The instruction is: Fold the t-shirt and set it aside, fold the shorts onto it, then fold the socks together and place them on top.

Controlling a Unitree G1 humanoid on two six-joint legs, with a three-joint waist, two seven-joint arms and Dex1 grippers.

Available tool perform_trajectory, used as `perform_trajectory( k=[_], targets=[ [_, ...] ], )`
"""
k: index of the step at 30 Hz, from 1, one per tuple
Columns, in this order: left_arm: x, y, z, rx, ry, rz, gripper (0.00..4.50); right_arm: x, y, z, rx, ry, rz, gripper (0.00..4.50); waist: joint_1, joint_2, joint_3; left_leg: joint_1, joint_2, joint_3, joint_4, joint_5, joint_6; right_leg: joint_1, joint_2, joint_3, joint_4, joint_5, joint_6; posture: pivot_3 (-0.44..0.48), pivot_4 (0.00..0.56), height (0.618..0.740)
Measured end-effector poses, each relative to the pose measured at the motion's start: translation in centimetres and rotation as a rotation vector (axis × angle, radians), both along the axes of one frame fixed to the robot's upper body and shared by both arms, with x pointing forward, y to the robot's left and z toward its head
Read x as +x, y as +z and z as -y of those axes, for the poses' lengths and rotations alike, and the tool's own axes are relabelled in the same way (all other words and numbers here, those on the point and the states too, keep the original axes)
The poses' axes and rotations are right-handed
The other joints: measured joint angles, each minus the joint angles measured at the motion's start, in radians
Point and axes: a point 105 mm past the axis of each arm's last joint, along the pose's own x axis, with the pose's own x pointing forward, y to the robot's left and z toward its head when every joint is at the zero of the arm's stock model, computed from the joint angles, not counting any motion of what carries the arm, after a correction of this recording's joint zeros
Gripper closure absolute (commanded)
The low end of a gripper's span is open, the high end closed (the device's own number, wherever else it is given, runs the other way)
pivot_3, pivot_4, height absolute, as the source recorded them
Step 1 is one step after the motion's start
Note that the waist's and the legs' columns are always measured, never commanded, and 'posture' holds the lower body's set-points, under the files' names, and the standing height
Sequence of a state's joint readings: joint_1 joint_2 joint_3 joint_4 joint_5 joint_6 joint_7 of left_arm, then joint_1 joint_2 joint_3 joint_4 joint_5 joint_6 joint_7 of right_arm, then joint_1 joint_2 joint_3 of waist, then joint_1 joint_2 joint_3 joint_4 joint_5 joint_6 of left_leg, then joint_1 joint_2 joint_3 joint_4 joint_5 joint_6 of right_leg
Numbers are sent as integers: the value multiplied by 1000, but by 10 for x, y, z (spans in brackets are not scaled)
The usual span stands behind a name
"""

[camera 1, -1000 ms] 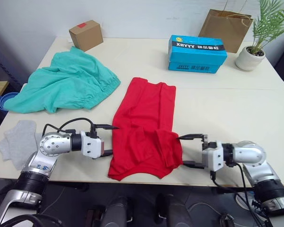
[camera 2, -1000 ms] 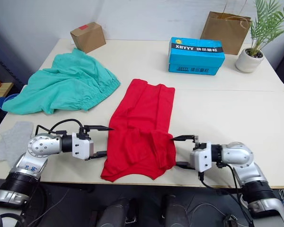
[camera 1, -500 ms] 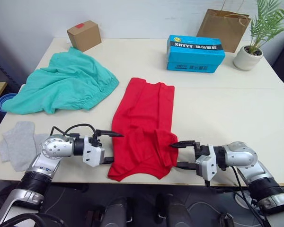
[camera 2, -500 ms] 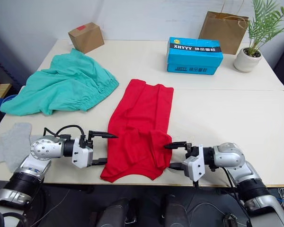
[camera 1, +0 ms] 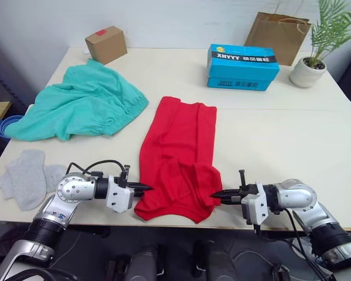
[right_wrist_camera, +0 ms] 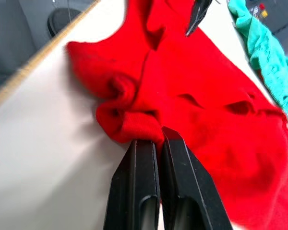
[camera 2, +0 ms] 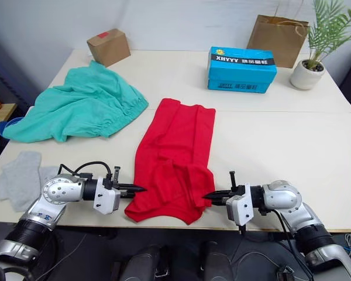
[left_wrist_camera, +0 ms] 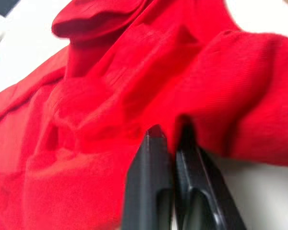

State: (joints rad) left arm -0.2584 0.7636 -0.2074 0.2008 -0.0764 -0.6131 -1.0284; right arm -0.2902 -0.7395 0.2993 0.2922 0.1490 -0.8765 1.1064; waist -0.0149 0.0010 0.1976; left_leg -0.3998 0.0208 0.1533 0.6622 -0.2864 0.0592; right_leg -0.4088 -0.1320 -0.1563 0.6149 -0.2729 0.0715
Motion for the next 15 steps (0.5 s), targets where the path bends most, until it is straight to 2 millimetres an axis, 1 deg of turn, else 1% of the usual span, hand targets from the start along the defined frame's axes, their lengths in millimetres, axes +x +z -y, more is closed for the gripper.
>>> perform_trajectory(
  k=[1,2,3,5,6,8,9,12,13,15],
  targets=[
    [-4,0,-3,-30,46,-67,4489,-1,2,0,19,-14,-24,4500,-8,0,0,0,1,0,0,0,0,-1,0,0,2,0,0,0,150,740],
    [-13,0,-7,-37,68,-146,4489,-4,4,1,38,-30,-55,4500,-13,0,0,-1,1,-1,0,0,-1,-1,0,0,4,-2,-1,0,150,740],
    [-18,0,-11,-32,75,-193,4489,-6,6,4,40,-42,-76,4500,-13,0,0,0,1,-1,0,0,-2,-1,1,-1,6,-2,-1,0,150,740],
    [-36,0,-20,-5,72,-326,4489,-12,8,13,39,-72,-142,4500,-12,0,1,1,1,-1,0,-1,-2,-1,1,-1,5,-4,-3,0,150,740],
    [-40,0,-19,-10,67,-366,4489,-14,8,15,37,-82,-174,4500,-11,0,1,1,1,-1,0,-1,-3,0,1,-1,4,-4,-3,0,150,740],
    [-40,2,-15,-48,62,-372,4489,-19,6,16,28,-82,-218,4500,-4,0,1,1,1,-2,0,-3,-5,0,0,-1,4,-4,-3,0,150,740],
    [-39,2,-14,-60,63,-368,4489,-21,6,18,21,-86,-236,4500,1,0,1,1,1,-2,1,-4,-4,0,0,0,4,-4,-3,0,150,740],
    [-38,4,-15,-65,70,-373,4489,-25,10,26,22,-120,-301,4500,13,0,1,1,1,-2,1,-4,-4,-1,0,0,5,-4,-4,0,150,740],
    [-40,6,-15,-67,71,-382,4489,-27,13,27,25,-125,-321,4500,14,0,1,0,1,-3,1,-4,-5,-2,0,0,5,-5,-4,0,150,740],
    [-52,7,-16,-58,53,-416,4489,-40,12,30,-11,-104,-372,4500,14,0,1,0,2,-3,0,-4,-9,-2,0,-1,4,-6,-6,0,150,740]
  ],
)
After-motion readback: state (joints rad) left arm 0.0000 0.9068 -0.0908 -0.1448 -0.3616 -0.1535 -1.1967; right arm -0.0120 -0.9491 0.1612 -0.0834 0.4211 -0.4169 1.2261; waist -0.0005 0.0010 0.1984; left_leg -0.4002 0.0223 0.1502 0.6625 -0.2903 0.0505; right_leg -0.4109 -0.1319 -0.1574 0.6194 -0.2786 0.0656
